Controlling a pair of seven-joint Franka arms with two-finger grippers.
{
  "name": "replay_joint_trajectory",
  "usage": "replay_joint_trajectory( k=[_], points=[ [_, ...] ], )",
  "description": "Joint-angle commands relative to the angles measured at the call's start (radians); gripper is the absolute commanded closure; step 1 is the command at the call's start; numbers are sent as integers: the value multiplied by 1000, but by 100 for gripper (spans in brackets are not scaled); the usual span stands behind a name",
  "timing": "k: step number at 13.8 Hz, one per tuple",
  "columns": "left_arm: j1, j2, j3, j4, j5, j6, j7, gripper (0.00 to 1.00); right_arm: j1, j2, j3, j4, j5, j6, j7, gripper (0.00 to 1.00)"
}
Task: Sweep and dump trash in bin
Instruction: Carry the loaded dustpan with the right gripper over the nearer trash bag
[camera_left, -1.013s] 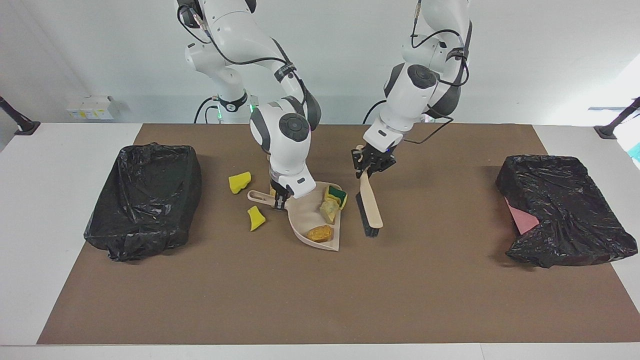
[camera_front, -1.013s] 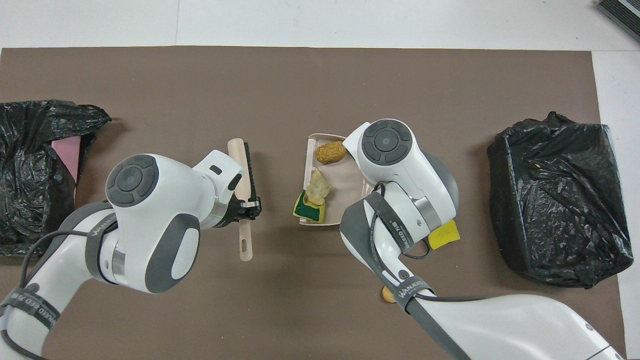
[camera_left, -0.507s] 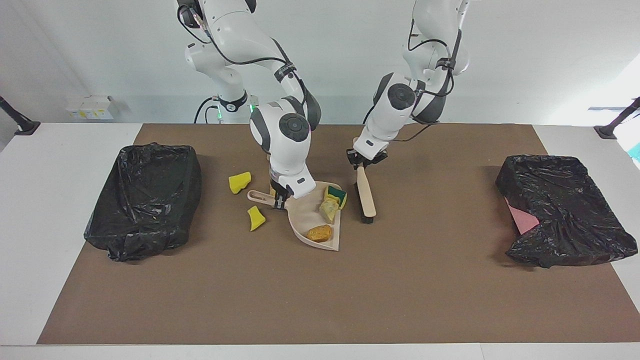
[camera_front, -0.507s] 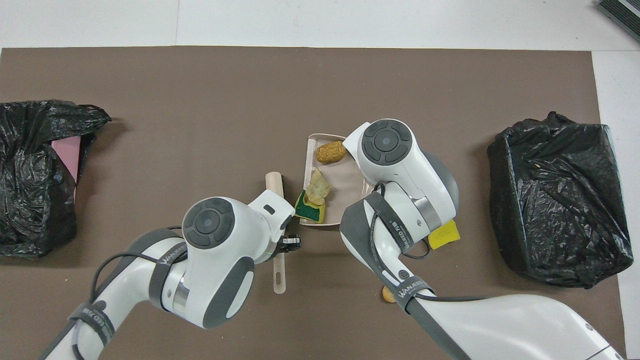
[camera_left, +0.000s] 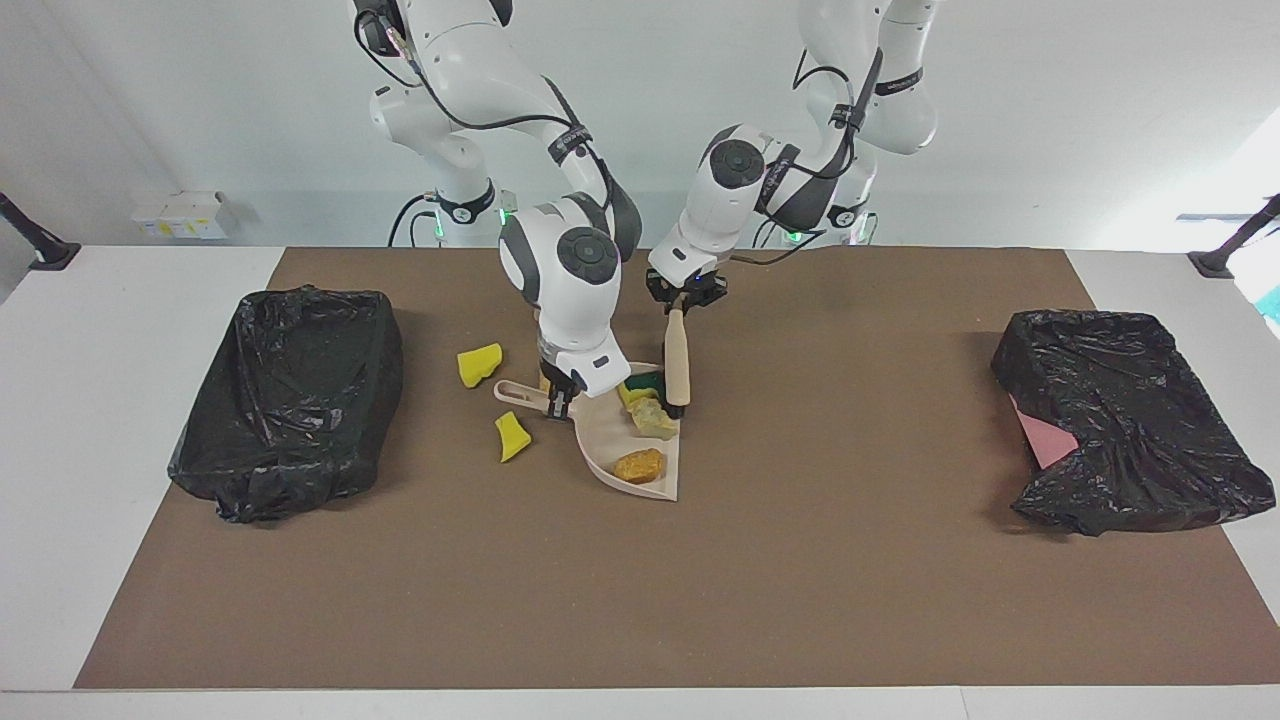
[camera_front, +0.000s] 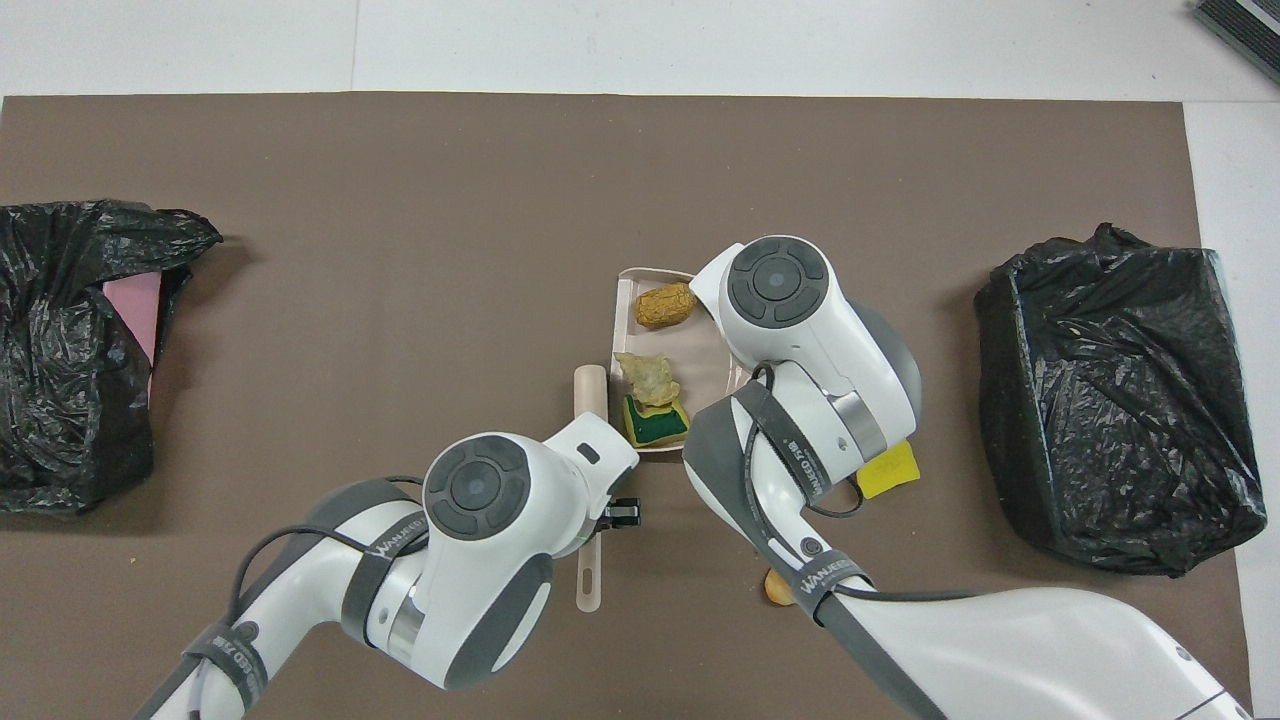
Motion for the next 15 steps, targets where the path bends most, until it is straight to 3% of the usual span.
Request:
replay_joint_trajectory(
  k=[1, 6, 8, 15],
  points=[
    [91, -6, 4, -10, 25, -2, 7, 100, -25, -30, 6, -3, -20, -21, -65, 100],
    [114, -26, 1, -10, 163, -37, -57, 100, -87, -122, 8, -27, -16, -25, -138, 100],
    [52, -44, -4, -21, 168, -36, -157, 100, -162, -199, 9, -70, -5, -25, -207, 100],
    [-159, -216, -10, -240, 207, 30, -405, 100, -429, -386, 8, -79, 49, -134, -452, 100]
  ],
)
